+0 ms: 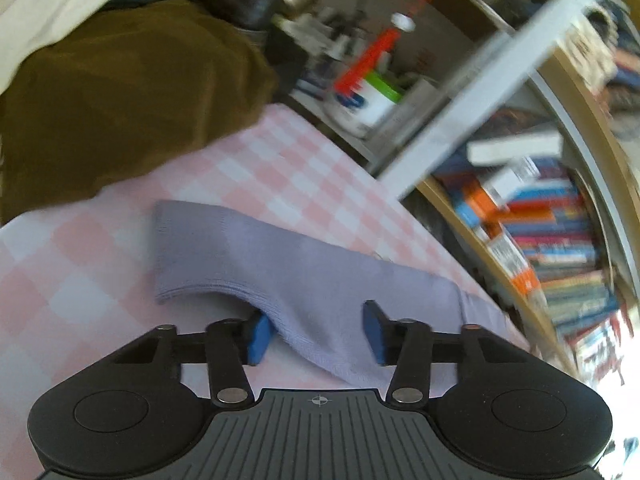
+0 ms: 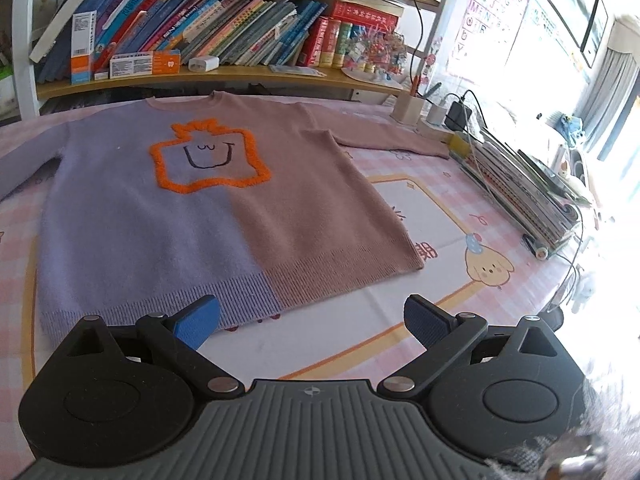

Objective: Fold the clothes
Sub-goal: 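Reach the left gripper to the lavender sleeve cuff and close on it, then lift the lavender sleeve with the left gripper and carry it across the chest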

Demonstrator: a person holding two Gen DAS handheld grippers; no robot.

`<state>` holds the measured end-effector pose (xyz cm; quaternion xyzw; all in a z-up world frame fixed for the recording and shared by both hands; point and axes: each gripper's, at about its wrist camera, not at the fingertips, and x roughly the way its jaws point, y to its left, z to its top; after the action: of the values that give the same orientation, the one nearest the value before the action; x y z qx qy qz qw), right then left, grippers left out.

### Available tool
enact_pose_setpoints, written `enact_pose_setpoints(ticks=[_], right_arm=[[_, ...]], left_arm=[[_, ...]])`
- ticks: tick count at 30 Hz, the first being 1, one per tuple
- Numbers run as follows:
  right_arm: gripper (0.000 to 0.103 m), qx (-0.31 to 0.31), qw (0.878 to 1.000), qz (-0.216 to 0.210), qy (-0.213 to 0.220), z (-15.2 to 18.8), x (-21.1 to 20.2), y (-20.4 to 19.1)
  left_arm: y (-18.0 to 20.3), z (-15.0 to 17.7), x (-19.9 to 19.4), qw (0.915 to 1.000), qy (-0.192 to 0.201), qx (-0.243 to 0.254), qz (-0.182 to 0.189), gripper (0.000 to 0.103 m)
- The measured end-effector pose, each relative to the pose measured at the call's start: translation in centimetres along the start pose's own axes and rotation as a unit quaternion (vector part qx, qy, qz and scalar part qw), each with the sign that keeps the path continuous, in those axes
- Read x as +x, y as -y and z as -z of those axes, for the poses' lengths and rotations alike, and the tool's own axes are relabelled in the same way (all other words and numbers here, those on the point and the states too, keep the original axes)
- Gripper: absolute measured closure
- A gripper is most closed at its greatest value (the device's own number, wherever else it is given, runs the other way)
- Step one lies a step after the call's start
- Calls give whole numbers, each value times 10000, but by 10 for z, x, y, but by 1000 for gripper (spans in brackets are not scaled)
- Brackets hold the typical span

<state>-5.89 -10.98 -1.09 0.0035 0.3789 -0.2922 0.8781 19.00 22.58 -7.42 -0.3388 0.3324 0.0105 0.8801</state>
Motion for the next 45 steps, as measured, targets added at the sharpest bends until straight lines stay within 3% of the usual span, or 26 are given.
enact_pose_setpoints(ticks=[3, 4, 13, 20, 25, 30, 36, 45], right_arm=[[4, -38, 10000, -29, 20, -3, 2, -2], [4, -44, 10000, -36, 22, -4, 3, -2], [4, -145, 9996, -237, 48, -12, 19, 3], [4, -145, 9981, -583, 107, -21, 43, 25], [4, -413, 9887, -1409, 303, -34, 71, 46], [4, -477, 9757, -2116, 298, -57, 110, 81], [4, -315, 9688, -2456, 98, -71, 147, 125], [4, -215, 9600, -2790, -8, -74, 173, 168]], left_arm=[[-13, -6, 3, 9996, 1, -288, -76, 97], [-15, -6, 5, 9994, -4, -337, -46, 99], [-9, -12, 9, 9994, 182, -267, -111, 100], [34, -6, -9, 9977, 665, 122, -95, 100], [88, 13, -24, 9931, 1113, 362, -39, 100], [172, 45, -25, 9864, 1328, 965, 88, 100], [266, 89, -6, 9730, 1449, 1794, 89, 100], [348, 150, 36, 9542, 1228, 2727, 62, 100]])
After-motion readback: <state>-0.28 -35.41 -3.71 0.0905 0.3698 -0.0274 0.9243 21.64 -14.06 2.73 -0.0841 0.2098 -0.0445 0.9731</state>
